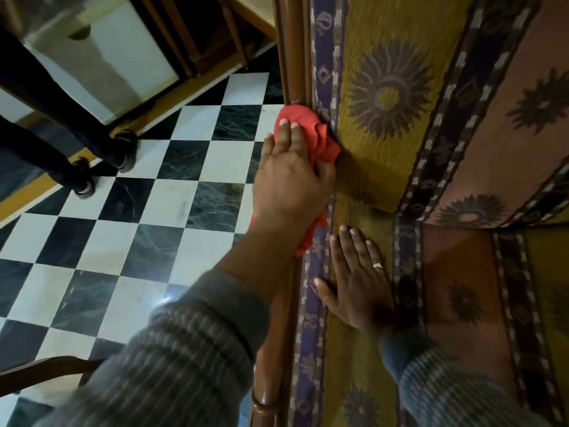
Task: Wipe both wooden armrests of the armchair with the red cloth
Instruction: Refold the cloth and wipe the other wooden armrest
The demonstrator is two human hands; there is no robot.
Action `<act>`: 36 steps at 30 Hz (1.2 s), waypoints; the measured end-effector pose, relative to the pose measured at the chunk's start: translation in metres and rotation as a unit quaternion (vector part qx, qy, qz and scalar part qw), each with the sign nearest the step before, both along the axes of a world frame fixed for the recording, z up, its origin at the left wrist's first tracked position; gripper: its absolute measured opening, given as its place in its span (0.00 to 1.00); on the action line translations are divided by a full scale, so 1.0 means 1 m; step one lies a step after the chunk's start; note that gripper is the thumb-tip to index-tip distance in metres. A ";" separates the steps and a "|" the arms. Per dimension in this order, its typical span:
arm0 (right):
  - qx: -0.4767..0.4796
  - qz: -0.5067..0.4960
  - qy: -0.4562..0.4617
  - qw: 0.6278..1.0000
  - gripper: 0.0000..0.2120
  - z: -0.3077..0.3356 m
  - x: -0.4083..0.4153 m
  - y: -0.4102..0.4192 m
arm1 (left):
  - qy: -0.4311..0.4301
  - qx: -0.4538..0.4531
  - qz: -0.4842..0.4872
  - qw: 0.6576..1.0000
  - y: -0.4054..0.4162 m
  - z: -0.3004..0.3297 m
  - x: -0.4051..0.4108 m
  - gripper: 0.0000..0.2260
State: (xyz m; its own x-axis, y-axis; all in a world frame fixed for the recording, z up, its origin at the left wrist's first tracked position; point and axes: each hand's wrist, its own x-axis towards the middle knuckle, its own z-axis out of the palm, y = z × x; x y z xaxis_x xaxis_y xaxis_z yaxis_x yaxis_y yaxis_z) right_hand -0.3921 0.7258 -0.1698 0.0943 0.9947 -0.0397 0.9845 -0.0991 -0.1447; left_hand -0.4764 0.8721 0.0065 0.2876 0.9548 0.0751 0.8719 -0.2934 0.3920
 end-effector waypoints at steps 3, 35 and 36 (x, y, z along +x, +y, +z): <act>0.007 0.000 0.002 1.000 0.41 0.000 0.000 0.000 | -0.029 -0.023 0.051 0.998 -0.021 -0.003 -0.008 0.33; 0.012 -0.004 -0.025 1.000 0.41 -0.006 -0.002 0.002 | 0.114 0.010 -0.153 0.982 0.036 0.001 0.004 0.38; 0.008 -0.004 -0.026 1.000 0.41 -0.004 -0.002 0.002 | 0.110 0.005 -0.145 0.983 0.035 0.001 0.005 0.39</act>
